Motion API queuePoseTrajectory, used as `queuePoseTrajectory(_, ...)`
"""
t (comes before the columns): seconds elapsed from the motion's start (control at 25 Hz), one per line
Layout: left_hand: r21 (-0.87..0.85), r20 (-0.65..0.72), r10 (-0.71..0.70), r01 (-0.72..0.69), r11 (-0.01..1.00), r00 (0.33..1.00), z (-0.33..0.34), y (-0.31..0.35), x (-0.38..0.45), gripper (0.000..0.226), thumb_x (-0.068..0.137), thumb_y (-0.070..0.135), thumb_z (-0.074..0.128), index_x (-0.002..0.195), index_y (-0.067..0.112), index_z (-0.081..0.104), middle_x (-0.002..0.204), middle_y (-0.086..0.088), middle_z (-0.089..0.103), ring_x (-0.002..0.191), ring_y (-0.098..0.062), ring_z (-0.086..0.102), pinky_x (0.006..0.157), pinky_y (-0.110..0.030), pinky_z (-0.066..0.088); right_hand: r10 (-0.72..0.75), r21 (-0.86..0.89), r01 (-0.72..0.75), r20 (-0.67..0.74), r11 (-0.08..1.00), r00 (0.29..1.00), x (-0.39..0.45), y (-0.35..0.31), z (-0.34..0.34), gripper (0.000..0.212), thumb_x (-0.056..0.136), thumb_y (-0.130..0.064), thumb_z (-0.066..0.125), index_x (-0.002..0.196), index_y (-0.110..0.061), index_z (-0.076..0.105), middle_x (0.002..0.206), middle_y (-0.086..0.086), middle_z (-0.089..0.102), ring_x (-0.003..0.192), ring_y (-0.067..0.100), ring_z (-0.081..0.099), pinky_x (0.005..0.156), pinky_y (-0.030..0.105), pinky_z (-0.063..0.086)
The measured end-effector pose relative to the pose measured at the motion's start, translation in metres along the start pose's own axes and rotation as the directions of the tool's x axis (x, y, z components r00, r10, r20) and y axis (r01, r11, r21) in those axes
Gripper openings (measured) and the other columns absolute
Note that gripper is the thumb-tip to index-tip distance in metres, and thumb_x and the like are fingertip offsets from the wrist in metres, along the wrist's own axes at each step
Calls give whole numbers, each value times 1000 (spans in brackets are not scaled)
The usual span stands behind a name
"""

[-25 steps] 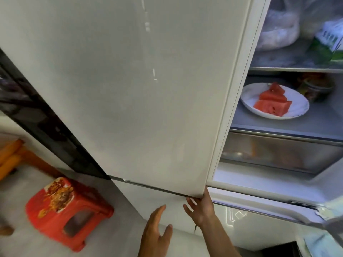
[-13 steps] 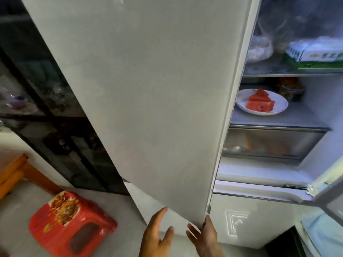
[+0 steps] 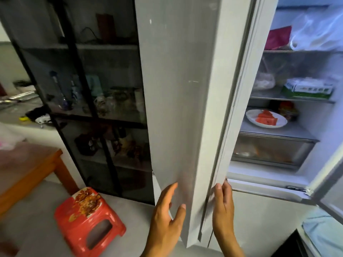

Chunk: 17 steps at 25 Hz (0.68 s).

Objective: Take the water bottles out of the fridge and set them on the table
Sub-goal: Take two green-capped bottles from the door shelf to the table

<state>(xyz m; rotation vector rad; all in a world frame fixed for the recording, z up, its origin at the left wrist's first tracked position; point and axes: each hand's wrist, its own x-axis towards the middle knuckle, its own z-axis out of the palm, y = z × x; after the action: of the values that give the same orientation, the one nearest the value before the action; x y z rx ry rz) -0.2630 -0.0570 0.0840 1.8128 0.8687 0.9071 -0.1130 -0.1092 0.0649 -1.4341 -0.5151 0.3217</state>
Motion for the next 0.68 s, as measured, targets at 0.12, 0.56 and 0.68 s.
queuePoseTrajectory(0.12, -70, -79, -17, 11, 997, 997, -24, 3, -16, 54, 90, 20, 63, 130, 50, 41, 135, 20, 50, 120, 0, 50, 99, -21, 44, -12, -93, 23, 116, 995, 993, -37, -2, 11, 36, 89, -60, 54, 114, -34, 58, 100, -9, 69, 95, 11, 63, 75, 22, 46)
queuePoseTrajectory(0.56, 69, -573, 53, -17, 997, 818, -138, 12, -35, 71, 83, 31, 67, 144, 28, 31, 147, -3, 34, 134, -18, 37, 108, -38, 35, -148, -202, 307, 559, 930, 816, -105, -50, 120, 24, 84, -47, 67, 106, -38, 61, 95, -23, 71, 85, 3, 68, 70, 28, 58)
queuePoseTrajectory(0.68, 284, -530, 249, -107, 953, 811, -162, 31, -23, 76, 81, 42, 63, 147, 23, 30, 153, 1, 27, 142, -10, 24, 112, -27, 23, -177, -206, 354, 582, 912, 794, -123, -48, 161, 28, 85, -47, 60, 111, -36, 58, 96, -17, 73, 86, 4, 68, 71, 35, 58)
